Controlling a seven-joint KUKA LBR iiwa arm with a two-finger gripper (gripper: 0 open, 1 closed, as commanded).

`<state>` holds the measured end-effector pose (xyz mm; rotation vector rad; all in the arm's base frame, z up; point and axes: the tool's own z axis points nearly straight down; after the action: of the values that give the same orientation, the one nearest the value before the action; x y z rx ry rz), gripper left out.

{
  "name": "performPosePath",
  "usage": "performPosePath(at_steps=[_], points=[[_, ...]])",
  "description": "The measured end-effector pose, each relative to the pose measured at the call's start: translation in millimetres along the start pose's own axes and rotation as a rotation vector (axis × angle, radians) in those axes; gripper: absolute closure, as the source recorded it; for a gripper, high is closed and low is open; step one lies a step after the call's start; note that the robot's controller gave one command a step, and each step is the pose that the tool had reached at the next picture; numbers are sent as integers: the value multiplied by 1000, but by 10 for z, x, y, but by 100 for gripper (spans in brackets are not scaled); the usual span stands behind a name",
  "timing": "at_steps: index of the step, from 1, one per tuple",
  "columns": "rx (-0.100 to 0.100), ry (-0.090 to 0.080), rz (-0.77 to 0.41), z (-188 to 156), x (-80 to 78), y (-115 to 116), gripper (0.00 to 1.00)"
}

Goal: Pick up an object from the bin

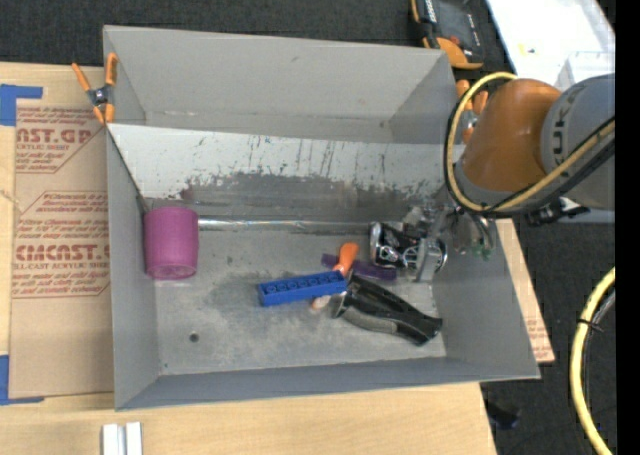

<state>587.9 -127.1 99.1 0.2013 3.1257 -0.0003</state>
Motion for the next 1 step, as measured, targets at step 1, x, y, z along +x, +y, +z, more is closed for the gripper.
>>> performPosePath(at_steps=[1], points=[[-1,3,0,-206,7,2,100]])
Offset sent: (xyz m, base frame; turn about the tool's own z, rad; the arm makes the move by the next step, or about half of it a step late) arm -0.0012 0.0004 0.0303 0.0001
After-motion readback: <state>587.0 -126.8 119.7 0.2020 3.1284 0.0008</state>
